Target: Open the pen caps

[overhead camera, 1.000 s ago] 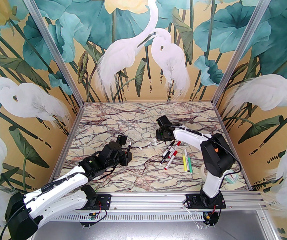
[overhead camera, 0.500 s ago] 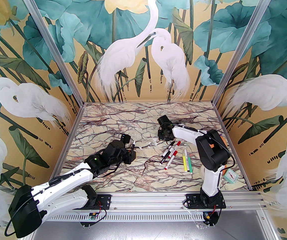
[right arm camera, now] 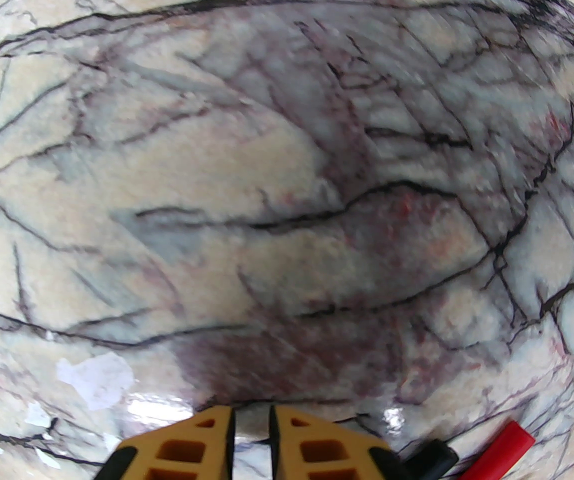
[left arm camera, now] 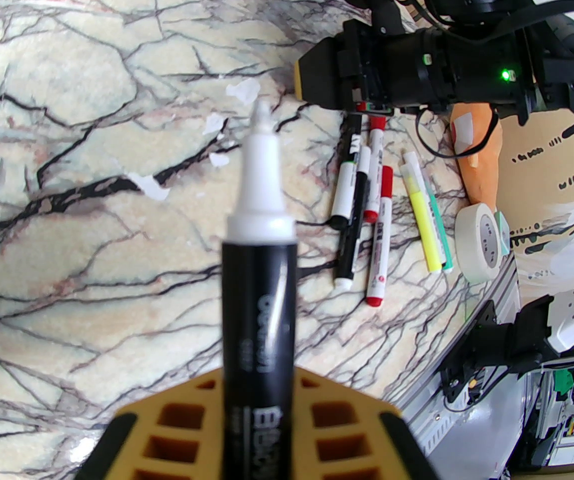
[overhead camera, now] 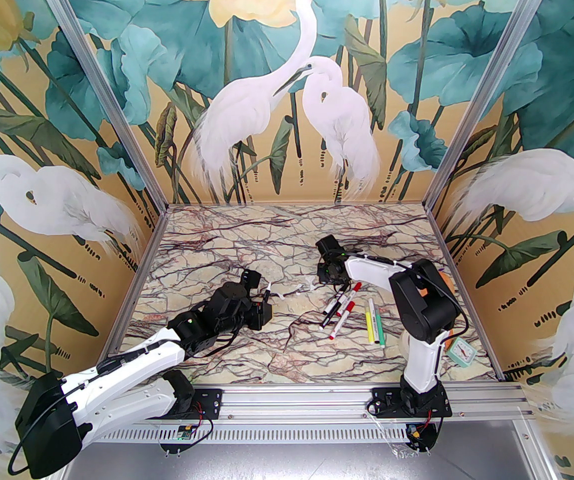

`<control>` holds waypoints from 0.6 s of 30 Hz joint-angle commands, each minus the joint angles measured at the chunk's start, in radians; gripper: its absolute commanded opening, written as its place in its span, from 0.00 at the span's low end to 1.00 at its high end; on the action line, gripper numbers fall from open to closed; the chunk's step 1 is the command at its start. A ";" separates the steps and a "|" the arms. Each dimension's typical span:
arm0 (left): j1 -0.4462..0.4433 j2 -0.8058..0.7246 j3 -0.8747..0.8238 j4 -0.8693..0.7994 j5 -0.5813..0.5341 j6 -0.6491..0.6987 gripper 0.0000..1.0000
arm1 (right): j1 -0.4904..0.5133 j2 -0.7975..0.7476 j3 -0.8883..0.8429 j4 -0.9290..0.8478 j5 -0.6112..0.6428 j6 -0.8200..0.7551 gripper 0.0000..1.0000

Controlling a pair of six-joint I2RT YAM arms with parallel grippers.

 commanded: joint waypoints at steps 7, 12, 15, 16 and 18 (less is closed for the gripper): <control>0.008 -0.022 -0.009 0.015 0.021 -0.008 0.00 | 0.016 0.028 -0.031 0.026 0.030 0.026 0.25; 0.008 -0.030 -0.007 0.006 0.020 -0.006 0.00 | 0.022 0.034 -0.037 0.032 0.036 0.033 0.26; 0.008 -0.034 -0.011 0.004 0.014 -0.010 0.00 | 0.025 0.033 -0.038 0.030 0.043 0.033 0.28; 0.007 -0.035 -0.012 0.004 0.013 -0.010 0.00 | 0.024 0.032 -0.039 0.031 0.043 0.032 0.29; 0.008 -0.035 -0.012 0.002 0.010 -0.013 0.00 | 0.024 0.028 -0.037 0.026 0.044 0.030 0.29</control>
